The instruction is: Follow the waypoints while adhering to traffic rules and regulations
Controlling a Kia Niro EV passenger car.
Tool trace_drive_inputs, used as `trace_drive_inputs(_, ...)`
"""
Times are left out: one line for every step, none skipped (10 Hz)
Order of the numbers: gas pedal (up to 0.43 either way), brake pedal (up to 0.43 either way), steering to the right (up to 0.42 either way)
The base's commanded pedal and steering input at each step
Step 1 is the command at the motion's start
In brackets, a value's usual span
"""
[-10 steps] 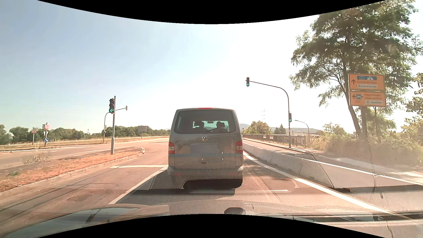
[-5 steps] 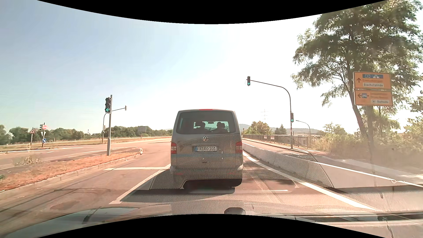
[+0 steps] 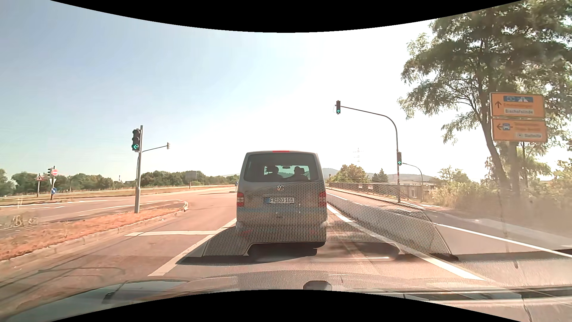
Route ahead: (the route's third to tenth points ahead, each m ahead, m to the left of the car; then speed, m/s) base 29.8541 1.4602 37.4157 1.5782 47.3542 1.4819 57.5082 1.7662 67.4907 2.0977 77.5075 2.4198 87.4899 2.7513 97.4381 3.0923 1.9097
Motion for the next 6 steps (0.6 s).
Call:
trace_drive_inputs(0.287,0.0,-0.005)
trace_drive_inputs(0.287,0.0,-0.005)
trace_drive_inputs(0.287,0.0,-0.005)
trace_drive_inputs(0.299,0.0,-0.005)
trace_drive_inputs(0.311,0.0,-0.005)
trace_drive_inputs(0.311,0.0,-0.005)
